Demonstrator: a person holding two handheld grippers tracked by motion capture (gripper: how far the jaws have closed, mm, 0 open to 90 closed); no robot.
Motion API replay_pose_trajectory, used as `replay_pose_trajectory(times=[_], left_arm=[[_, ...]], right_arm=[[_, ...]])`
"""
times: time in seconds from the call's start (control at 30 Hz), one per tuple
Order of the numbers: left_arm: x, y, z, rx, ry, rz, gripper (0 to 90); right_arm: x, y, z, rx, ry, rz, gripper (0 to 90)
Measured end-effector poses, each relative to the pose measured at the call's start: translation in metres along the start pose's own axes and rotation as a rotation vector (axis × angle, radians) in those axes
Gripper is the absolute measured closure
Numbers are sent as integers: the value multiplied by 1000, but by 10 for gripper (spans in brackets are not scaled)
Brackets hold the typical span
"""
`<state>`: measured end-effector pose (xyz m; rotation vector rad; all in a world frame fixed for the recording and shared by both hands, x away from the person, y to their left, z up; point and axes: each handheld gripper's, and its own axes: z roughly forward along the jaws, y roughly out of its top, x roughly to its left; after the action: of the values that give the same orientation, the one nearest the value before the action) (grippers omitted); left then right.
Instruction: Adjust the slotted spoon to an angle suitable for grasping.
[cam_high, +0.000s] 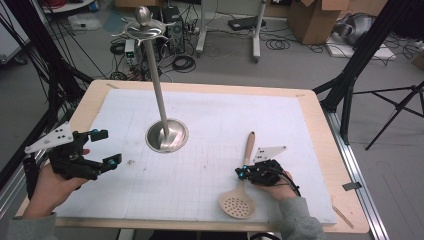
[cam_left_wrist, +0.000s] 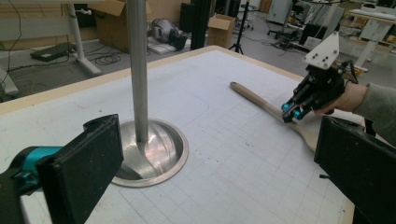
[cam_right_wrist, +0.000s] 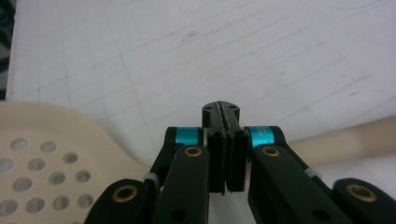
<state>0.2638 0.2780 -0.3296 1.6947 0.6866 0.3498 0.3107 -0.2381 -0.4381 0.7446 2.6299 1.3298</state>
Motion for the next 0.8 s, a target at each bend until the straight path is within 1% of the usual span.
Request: replay_pose_trajectory(times=[0.1,0.13,0.17,0.2,0.23,0.27,0.3,0.37,0.47,0.5,0.57,0.6,0.63,0.7,0.73,0.8], left_arm=[[0,-1,1,4,-1,-1,17],[0,-1,1,7,0,0,18],[0,-1,2,8,-2,1,18],[0,-2,2,9,-2,5,18],[-1,-2,2,3,-3,11,17],[-1,-2,3,1,-4,14,17],[-1,-2,3,1,-3,16,17],[-1,-2,2,0,-3,17,18],[-1,-3,1,0,-2,13,18],[0,-3,1,2,-1,12,17],[0,-4,0,1,2,12,18],[0,-5,0,0,3,12,18],[0,-5,-1,3,6,13,18],[0,-6,-2,1,10,14,18],[0,-6,-3,1,10,14,18],[1,-6,-5,0,13,14,17]], right_arm=[[-9,0,-14,-50,-46,26,896],[-11,-1,-18,-54,-65,38,896],[-15,-4,-23,-46,-98,57,896],[-15,-4,-23,-46,-98,57,896],[-20,-6,-24,-34,-136,70,896],[-20,-6,-24,-34,-136,70,896],[-21,-7,-24,-31,-145,80,896],[-27,-9,-22,-27,-176,105,897],[-30,-10,-20,-20,-183,112,896],[-33,-11,-16,-9,-185,117,897],[-34,-11,-15,-1,-181,124,896],[-36,-12,-11,12,-189,126,895],[-40,-12,-8,-11,-175,146,896],[-42,-12,-7,-15,-175,149,896],[-42,-12,-7,-13,-170,159,896],[-42,-11,-6,-8,-170,149,896]])
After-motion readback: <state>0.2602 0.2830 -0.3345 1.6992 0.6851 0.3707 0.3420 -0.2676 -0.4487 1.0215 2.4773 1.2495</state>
